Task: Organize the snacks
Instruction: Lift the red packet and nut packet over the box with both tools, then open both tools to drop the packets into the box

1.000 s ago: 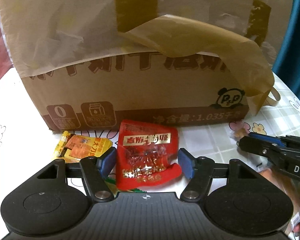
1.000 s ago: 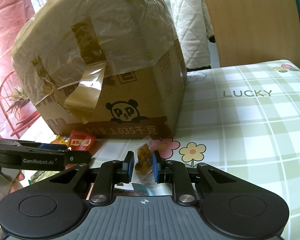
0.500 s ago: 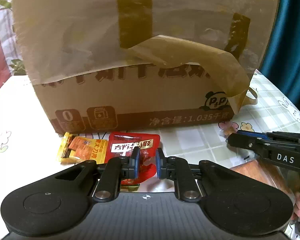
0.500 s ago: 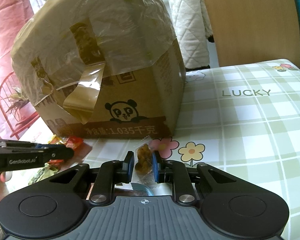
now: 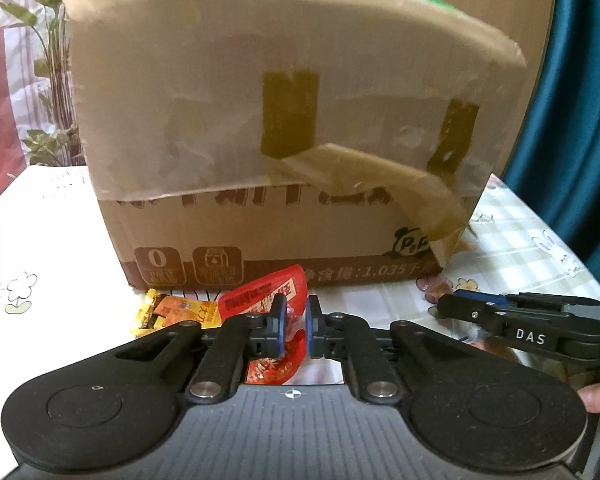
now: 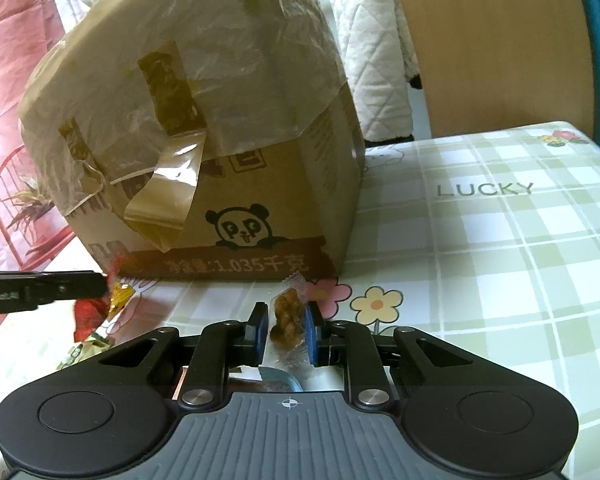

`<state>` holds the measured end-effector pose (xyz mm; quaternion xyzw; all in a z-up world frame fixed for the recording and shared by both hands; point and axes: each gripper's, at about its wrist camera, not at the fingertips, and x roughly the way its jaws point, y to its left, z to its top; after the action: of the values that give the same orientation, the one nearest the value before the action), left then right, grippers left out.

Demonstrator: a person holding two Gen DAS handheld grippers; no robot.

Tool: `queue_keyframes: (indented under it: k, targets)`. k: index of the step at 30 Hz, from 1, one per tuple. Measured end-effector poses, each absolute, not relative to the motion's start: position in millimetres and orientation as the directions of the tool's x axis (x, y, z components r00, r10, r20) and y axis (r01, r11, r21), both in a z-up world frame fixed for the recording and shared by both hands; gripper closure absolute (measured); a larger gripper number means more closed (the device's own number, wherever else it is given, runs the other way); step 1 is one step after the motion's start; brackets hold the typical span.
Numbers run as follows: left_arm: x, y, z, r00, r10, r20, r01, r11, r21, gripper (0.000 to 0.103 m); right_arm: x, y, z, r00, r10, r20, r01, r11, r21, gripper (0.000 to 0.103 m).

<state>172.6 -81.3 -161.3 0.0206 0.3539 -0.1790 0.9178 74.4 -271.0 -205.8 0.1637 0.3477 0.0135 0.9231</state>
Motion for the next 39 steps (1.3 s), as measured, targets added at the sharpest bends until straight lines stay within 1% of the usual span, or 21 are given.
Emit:
queue_keyframes:
  k: [3, 4, 8, 12, 18, 22, 27, 31, 39]
  targets:
    - [165, -76, -153, 0.693, -0.327, -0.643, 0.349, 0.932, -0.098, 0.097, 68, -268, -197, 0.764, 0.128, -0.632, 0.08, 0.954, 0.291, 0.085]
    - [163, -74, -151, 0.695, -0.331, -0.638, 0.349, 0.931, -0.103, 0.102, 65, -268, -193, 0.771, 0.125, -0.625, 0.083, 0.952, 0.293, 0.085]
    - [156, -66, -143, 0.703, -0.35, -0.619, 0.346, 0.929, -0.132, 0.102, 57, -269, -177, 0.786, 0.09, -0.612, 0.091, 0.962, 0.257, 0.086]
    - [149, -56, -138, 0.713, -0.351, -0.607, 0.321, 0.933, -0.163, 0.102, 51, -272, -161, 0.796, 0.073, -0.601, 0.109, 0.959, 0.261, 0.086]
    - [138, -35, -128, 0.731, -0.36, -0.58, 0.299, 0.933, -0.201, 0.102, 40, -260, -145, 0.804, 0.077, -0.59, 0.105, 0.957, 0.269, 0.086]
    - [130, -25, -114, 0.753, -0.367, -0.546, 0.309, 0.93, -0.199, 0.102, 33, -245, -127, 0.821, 0.09, -0.563, 0.073, 0.963, 0.26, 0.086]
    - [121, -17, -87, 0.787, -0.387, -0.481, 0.344, 0.922, -0.179, 0.102, 32, -232, -90, 0.857, 0.109, -0.503, 0.012, 0.973, 0.231, 0.086]
    - [120, -12, -59, 0.818, -0.401, -0.411, 0.371, 0.916, -0.155, 0.102, 42, -225, -57, 0.884, 0.126, -0.45, -0.032, 0.977, 0.211, 0.086]
    - [146, -20, 9, 0.867, -0.431, -0.252, 0.428, 0.901, -0.067, 0.102, 100, -218, 2, 0.91, 0.165, -0.38, -0.103, 0.979, 0.178, 0.086]
